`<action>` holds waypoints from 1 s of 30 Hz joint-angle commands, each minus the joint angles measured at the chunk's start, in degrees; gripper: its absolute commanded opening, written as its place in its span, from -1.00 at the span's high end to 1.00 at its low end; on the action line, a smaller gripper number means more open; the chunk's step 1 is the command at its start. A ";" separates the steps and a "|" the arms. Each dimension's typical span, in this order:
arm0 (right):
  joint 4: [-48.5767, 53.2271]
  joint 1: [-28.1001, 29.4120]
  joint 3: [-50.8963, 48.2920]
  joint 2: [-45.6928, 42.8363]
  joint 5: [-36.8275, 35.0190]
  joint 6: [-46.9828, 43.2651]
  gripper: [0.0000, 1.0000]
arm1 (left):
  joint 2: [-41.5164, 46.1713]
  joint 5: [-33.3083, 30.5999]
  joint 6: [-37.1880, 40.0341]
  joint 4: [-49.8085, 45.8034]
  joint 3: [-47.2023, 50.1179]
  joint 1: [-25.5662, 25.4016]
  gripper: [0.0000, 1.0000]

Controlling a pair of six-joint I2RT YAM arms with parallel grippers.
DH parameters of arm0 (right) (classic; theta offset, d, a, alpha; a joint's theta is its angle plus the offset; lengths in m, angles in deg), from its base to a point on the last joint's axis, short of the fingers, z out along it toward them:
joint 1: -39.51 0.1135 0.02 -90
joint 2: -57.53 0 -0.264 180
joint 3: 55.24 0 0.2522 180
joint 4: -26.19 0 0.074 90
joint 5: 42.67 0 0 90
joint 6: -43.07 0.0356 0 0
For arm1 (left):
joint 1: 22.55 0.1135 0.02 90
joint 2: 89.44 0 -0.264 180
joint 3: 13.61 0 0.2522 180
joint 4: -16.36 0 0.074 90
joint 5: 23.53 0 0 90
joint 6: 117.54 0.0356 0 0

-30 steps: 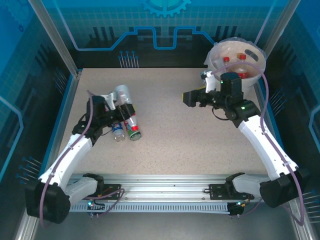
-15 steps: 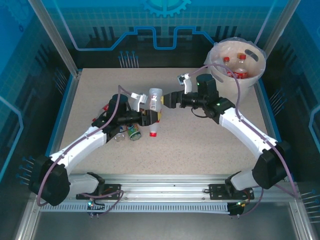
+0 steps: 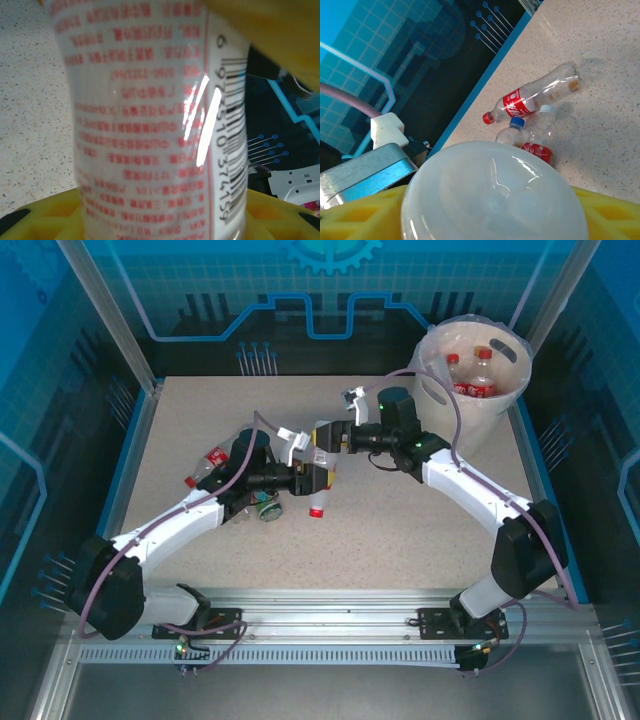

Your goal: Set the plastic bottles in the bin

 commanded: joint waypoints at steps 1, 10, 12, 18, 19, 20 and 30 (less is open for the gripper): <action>-1.19 0.47 1.48 -0.09 0.28 0.30 -0.28 | -0.30 0.55 1.21 2.29 -2.43 -0.27 -0.02; 0.16 -0.69 1.72 -1.50 -1.37 -0.83 -0.05 | 0.39 -1.19 0.69 2.26 -1.71 -0.28 -0.47; 1.60 -1.60 3.10 -1.82 -1.64 -2.19 -0.02 | 1.38 -1.91 0.90 1.87 -1.20 -0.32 -0.66; 9.94 -7.01 12.08 -3.89 -4.50 -9.91 -0.02 | 6.66 -6.52 2.91 -2.77 1.76 -0.06 -0.98; 11.79 -7.87 14.13 -4.26 -5.89 -11.81 -0.01 | 7.52 -7.63 2.98 -3.67 2.31 0.03 -0.98; 13.81 -8.60 16.51 -4.92 -7.92 -14.60 -0.01 | 8.52 -8.81 3.15 -4.67 2.93 0.18 -0.98; 8.84 -19.14 28.29 -10.53 -26.12 -30.21 0.26 | 13.71 -14.86 -0.79 -8.00 7.16 3.59 -0.98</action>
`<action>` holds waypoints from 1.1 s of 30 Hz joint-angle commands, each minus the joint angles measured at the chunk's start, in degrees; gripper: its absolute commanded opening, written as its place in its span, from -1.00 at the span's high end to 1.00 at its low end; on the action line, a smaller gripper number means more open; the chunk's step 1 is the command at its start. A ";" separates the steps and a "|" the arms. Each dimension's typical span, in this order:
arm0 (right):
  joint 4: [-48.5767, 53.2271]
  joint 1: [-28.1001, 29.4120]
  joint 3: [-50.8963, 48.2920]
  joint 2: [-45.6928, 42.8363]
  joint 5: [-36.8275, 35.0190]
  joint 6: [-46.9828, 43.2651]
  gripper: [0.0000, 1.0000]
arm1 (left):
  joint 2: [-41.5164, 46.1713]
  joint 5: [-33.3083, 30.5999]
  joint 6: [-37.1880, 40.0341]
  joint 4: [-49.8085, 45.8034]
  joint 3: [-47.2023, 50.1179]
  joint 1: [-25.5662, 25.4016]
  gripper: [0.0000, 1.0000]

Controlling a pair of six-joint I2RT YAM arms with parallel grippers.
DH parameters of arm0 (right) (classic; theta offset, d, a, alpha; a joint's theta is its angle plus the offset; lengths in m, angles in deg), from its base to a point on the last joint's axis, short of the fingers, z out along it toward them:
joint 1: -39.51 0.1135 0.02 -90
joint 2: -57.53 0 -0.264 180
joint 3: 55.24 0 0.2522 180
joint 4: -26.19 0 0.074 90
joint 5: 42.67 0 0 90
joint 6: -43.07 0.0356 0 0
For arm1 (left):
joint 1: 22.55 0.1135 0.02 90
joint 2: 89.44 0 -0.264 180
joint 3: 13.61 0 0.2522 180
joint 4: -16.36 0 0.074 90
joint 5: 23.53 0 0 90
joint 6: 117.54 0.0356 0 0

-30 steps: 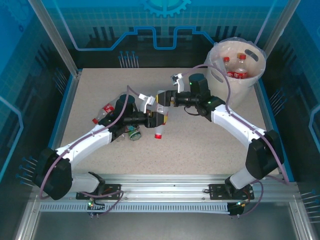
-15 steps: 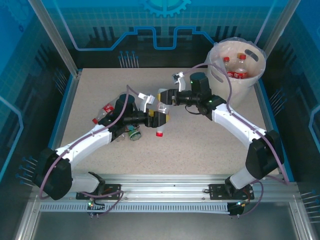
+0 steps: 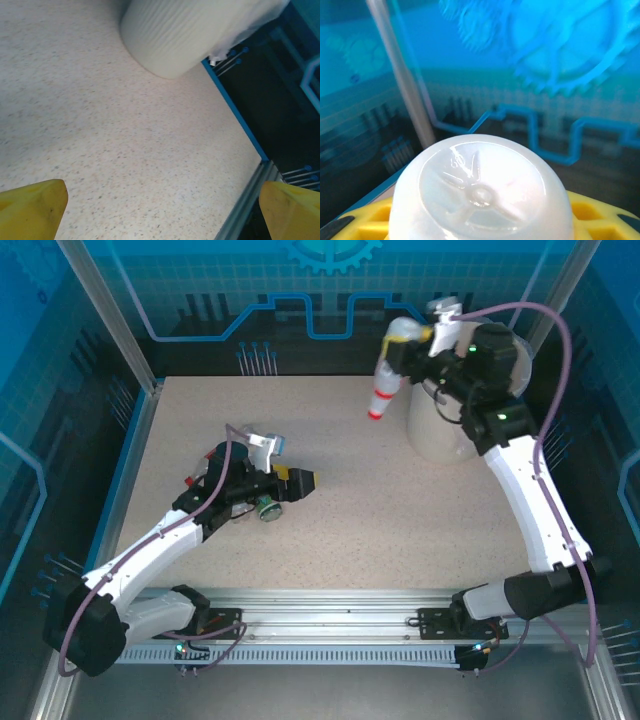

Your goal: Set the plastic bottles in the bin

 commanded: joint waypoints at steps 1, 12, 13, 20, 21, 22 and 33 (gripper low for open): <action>-5.22 -5.18 2.17 -1.87 -7.83 -5.66 0.27 | 1.84 -2.83 -1.80 -1.59 1.03 0.81 -0.98; -17.53 -9.07 1.92 0.41 -29.10 -27.73 0.29 | -1.26 -10.62 -10.15 -9.52 0.51 6.04 -0.98; -17.60 -9.43 1.52 0.81 -29.08 -27.56 0.30 | -1.87 -10.85 -11.37 -10.58 0.63 7.49 -0.98; -20.07 -11.40 -2.42 5.09 -29.33 -27.06 0.33 | 0.23 -16.82 -14.37 -16.34 2.48 11.17 -0.98; -20.53 -11.59 -3.27 5.43 -29.04 -26.72 0.33 | 1.09 -17.36 -14.14 -17.18 2.56 11.35 -0.98; -21.27 -11.85 -4.22 5.82 -28.66 -26.29 0.33 | 1.94 -18.13 -13.80 -18.11 2.75 11.56 -0.98; -19.92 -13.91 -7.08 12.50 -25.63 -21.47 0.35 | 7.32 -24.15 -9.89 -26.30 3.77 13.72 -0.98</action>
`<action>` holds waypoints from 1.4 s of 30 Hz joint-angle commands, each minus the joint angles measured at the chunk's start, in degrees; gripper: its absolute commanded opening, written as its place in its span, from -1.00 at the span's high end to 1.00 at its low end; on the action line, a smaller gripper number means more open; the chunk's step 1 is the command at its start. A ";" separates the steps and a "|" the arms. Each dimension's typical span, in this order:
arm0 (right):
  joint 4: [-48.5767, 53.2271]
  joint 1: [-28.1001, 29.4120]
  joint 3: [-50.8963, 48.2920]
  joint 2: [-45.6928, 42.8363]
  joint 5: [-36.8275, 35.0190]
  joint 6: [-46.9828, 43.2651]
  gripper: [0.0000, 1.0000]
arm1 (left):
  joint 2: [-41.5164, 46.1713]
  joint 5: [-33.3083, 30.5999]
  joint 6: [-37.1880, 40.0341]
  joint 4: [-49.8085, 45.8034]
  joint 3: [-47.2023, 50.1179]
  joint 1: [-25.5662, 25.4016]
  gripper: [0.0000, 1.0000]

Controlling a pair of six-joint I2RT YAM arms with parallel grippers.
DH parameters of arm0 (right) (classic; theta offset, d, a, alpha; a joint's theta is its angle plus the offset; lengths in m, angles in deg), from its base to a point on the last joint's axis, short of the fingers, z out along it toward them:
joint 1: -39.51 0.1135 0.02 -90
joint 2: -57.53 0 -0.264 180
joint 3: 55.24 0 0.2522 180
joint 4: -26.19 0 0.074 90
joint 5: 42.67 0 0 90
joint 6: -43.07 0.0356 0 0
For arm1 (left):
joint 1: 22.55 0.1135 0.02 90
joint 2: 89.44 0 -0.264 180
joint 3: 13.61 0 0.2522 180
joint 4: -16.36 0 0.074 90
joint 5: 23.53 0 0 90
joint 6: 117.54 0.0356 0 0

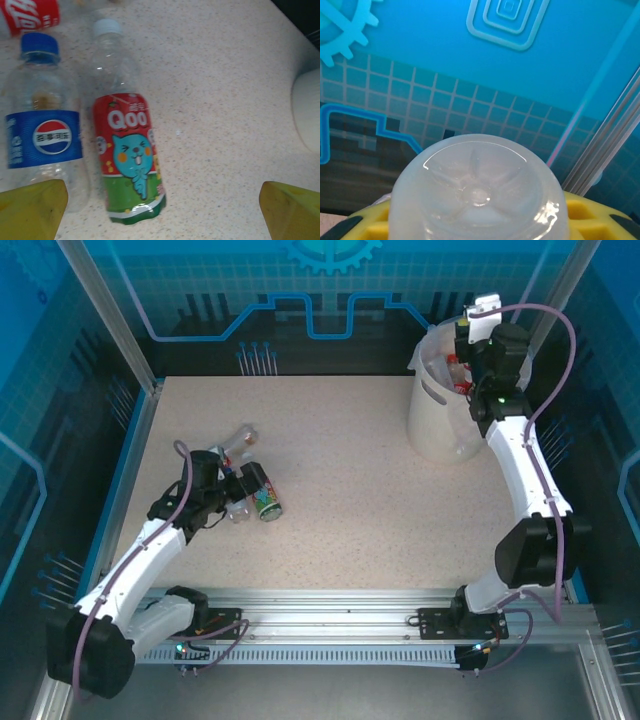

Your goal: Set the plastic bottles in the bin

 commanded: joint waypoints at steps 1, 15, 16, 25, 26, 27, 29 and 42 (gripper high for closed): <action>-0.64 -1.85 0.73 2.48 1.32 2.91 0.34 | 1.11 -4.35 2.75 -5.80 0.97 0.56 -0.98; 9.73 -4.99 6.98 13.20 4.92 6.78 0.30 | 0.77 -5.39 3.07 -5.97 2.00 1.05 -0.98; 10.71 -5.36 7.79 14.17 5.19 7.09 0.28 | 0.72 -5.35 3.09 -5.88 2.08 1.04 -0.98; 18.77 -6.57 13.96 20.28 7.70 8.54 -0.12 | 0.36 -5.97 3.00 -6.23 2.54 1.14 -0.98; 19.52 -6.66 14.70 20.73 8.24 8.75 -0.17 | 0.27 -5.97 3.00 -6.15 2.65 1.18 -0.98; 20.22 -6.74 15.29 21.32 8.74 8.88 -0.21 | 0.26 -5.99 3.00 -6.07 2.64 1.19 -0.98; 21.81 -6.87 16.87 22.40 9.59 9.37 -0.29 | 0.10 -6.10 2.95 -6.04 2.63 1.22 -0.98; 29.56 -7.63 24.08 24.40 12.10 10.90 -0.65 | -1.56 -7.39 3.25 -7.95 2.98 1.56 -0.99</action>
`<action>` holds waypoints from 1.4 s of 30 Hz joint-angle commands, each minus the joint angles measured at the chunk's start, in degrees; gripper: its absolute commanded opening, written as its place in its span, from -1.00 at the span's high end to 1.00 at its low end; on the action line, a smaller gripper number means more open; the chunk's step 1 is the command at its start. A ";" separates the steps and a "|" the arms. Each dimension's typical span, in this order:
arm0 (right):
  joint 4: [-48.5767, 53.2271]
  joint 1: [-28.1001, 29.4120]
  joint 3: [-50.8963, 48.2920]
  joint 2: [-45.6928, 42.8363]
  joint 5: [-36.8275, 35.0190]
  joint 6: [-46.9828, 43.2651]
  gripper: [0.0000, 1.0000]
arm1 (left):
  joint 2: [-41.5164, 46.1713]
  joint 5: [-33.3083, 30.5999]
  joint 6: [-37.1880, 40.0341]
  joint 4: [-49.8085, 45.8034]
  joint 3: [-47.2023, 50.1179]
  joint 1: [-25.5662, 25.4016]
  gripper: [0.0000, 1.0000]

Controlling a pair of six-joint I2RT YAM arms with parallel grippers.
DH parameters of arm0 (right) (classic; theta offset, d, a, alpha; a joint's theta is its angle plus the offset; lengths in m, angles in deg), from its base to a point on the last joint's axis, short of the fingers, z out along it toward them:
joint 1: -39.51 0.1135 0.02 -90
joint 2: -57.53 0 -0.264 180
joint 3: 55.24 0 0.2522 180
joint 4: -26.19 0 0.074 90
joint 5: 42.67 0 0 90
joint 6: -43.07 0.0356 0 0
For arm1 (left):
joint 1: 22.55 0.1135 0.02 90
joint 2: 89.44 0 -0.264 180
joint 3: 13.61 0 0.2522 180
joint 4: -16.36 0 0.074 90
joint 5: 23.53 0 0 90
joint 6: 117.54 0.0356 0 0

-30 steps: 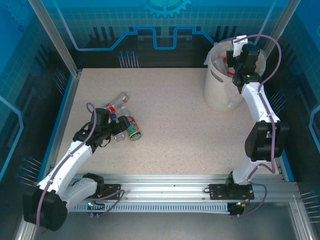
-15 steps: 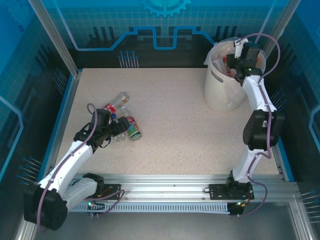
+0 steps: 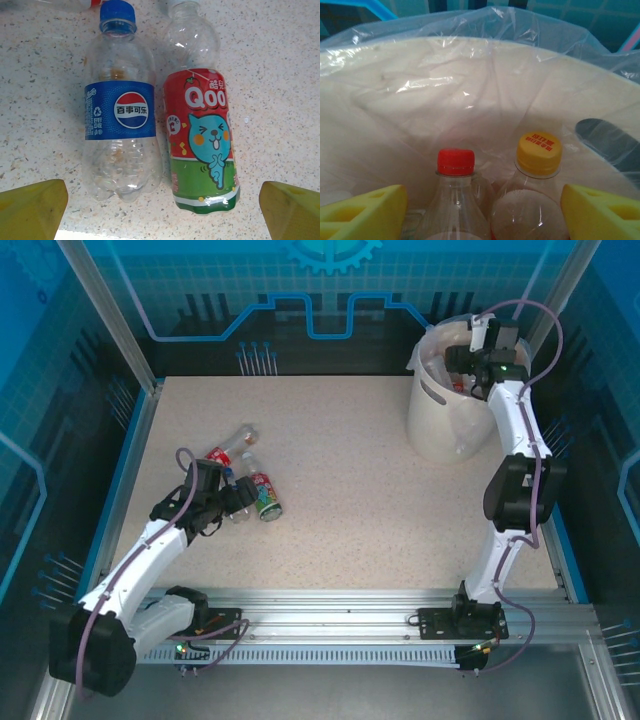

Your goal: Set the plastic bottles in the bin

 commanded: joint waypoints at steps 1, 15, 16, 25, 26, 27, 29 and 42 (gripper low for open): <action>3.31 -0.38 2.49 0.18 2.18 0.81 -0.69 | -0.47 -1.29 0.72 -1.70 0.74 0.76 -0.98; 9.62 -0.87 5.33 -9.18 9.01 1.79 -0.99 | -2.37 -0.52 1.21 -1.45 -0.67 1.81 -0.99; 9.23 -0.84 4.35 -10.63 9.10 2.16 -0.99 | -2.65 -0.50 1.32 -1.35 -0.80 1.88 -0.98; 6.33 0.95 -9.52 -25.72 10.02 4.41 -0.99 | -6.61 0.99 6.22 -3.40 -5.94 5.03 -0.98; 6.90 1.52 -11.20 -27.32 10.48 4.49 -0.99 | -7.66 1.07 6.75 -3.33 -6.48 5.27 -0.98; 7.65 2.16 -12.28 -28.51 10.58 4.98 -0.99 | -8.49 1.03 7.04 -3.11 -6.83 5.46 -0.98; 10.53 3.64 -14.12 -30.68 10.95 5.87 -0.99 | -10.98 1.00 6.98 -3.07 -8.10 5.59 -0.98; 9.43 9.98 -32.97 -43.28 15.54 13.15 -0.99 | -15.17 1.59 4.10 -1.68 -4.37 5.54 -0.88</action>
